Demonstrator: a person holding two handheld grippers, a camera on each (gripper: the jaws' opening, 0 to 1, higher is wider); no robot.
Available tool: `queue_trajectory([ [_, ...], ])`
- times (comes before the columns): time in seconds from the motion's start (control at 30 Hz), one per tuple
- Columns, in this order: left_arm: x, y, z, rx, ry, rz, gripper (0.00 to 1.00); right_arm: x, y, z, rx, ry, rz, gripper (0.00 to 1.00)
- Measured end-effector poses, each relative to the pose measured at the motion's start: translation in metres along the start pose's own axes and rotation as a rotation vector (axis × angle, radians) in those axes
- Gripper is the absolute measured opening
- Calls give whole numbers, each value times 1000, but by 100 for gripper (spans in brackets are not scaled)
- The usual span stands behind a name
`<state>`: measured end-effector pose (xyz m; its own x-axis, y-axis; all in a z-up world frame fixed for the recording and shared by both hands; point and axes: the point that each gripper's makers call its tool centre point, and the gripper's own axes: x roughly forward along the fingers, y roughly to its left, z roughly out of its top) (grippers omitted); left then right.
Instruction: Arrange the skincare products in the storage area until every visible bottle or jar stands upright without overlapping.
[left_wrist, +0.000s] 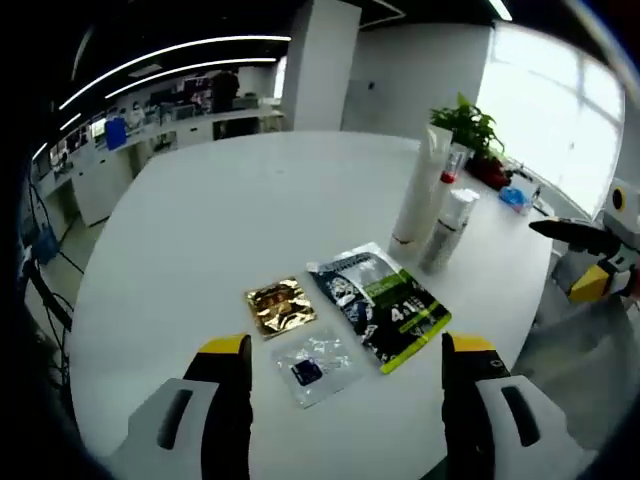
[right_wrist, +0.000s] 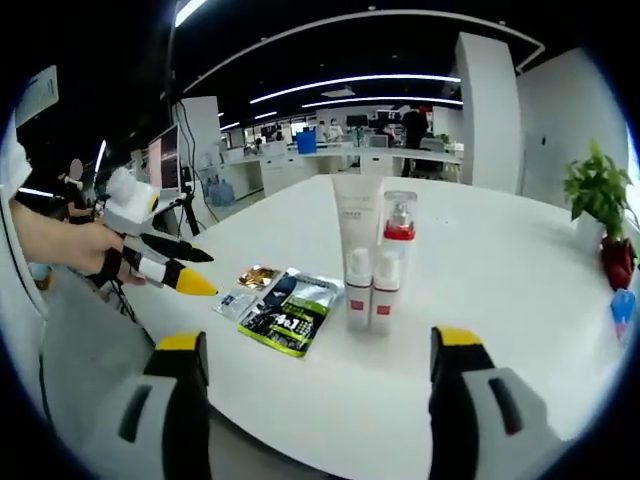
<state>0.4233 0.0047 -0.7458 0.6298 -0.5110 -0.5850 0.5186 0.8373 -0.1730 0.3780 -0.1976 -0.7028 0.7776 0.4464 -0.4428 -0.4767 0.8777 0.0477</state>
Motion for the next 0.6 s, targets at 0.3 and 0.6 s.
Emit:
queue_trajectory([
  [0.3,-33,-5,-11,-29,-56,-21,95,-9,-4,-3,24,-7,-10,96],
  [0.6,-51,-1,-16,21,-63,-3,97,-6,-2,-6,20,4,0,96],
])
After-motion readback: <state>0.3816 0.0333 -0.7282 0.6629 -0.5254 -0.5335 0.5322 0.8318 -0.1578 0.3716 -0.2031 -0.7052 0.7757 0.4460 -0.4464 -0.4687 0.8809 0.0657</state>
